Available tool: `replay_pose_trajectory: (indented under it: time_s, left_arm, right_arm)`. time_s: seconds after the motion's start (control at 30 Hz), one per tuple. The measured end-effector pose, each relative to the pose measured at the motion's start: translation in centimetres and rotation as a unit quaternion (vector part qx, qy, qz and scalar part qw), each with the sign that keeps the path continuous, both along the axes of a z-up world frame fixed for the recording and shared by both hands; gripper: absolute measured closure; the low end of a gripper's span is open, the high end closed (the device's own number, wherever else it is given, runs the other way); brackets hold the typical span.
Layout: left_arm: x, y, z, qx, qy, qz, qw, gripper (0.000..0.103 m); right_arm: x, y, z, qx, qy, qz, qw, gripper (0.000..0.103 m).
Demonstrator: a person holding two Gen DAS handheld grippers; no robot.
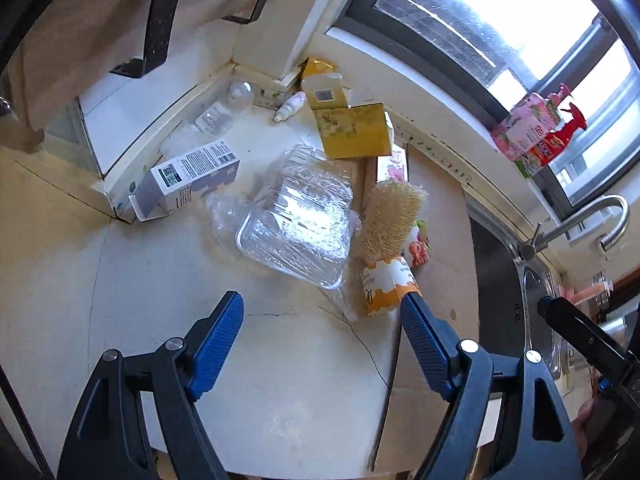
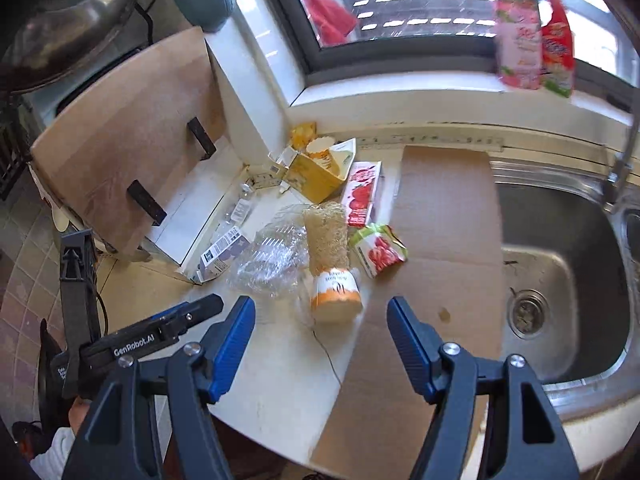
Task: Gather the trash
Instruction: 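Grasp the beige loofah with the right tool while the left tool grasps the clear plastic clamshell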
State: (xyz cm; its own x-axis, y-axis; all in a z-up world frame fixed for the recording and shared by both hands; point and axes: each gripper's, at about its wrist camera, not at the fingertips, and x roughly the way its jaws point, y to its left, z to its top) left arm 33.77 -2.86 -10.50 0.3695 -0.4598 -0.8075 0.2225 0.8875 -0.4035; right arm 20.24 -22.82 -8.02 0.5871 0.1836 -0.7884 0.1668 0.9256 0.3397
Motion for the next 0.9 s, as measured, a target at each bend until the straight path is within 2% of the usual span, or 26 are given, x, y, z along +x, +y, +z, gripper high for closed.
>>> replay_pose_trajectory:
  time_s: [0.17, 0.33, 0.43, 0.47, 0.5, 0.6, 0.7, 0.73, 0.8, 0.9]
  left_arm:
    - [3.4, -1.5, -2.8, 0.002, 0.030, 0.051, 0.9982, 0.024]
    - [5.5, -2.3, -5.3, -0.004, 0.066, 0.091, 0.9936, 0.024]
    - [6.3, -2.8, -6.3, -0.009, 0.079, 0.108, 0.9910, 0.024]
    - [6.6, -3.0, -6.5, -0.011, 0.082, 0.112, 0.9902, 0.024]
    - [6.8, -3.0, -6.6, -0.014, 0.084, 0.117, 0.9895, 0.028]
    - [7.1, -3.0, -7.2, -0.033, 0.095, 0.125, 0.9871, 0.044]
    - [7.0, -3.1, -7.3, -0.050, 0.094, 0.130, 0.9859, 0.051]
    - [6.8, -3.2, -7.0, -0.052, 0.084, 0.130, 0.9865, 0.055]
    - [6.4, -3.3, -6.1, -0.057, 0.061, 0.128, 0.9882, 0.069]
    - [5.4, -3.7, -4.2, -0.037, 0.019, 0.127, 0.9910, 0.073]
  right_arm:
    - [7.0, -1.2, -4.3, 0.022, 0.021, 0.043, 0.999, 0.034]
    - [11.2, -1.1, -7.9, 0.041, 0.039, 0.062, 0.996, 0.034]
    - [12.4, -1.0, -9.3, 0.043, 0.051, 0.067, 0.995, 0.044]
    - [12.6, -1.0, -9.7, 0.045, 0.056, 0.071, 0.995, 0.050]
    - [12.8, -0.9, -10.1, 0.048, 0.060, 0.075, 0.994, 0.059]
    - [12.8, -1.0, -10.4, 0.061, 0.052, 0.083, 0.993, 0.067]
    - [12.4, -1.3, -10.2, 0.064, 0.040, 0.085, 0.993, 0.070]
    - [12.4, -1.3, -10.1, 0.066, 0.037, 0.085, 0.993, 0.071]
    - [12.2, -1.7, -9.9, 0.071, 0.031, 0.083, 0.994, 0.072]
    - [11.6, -2.1, -9.4, 0.079, 0.018, 0.080, 0.994, 0.073]
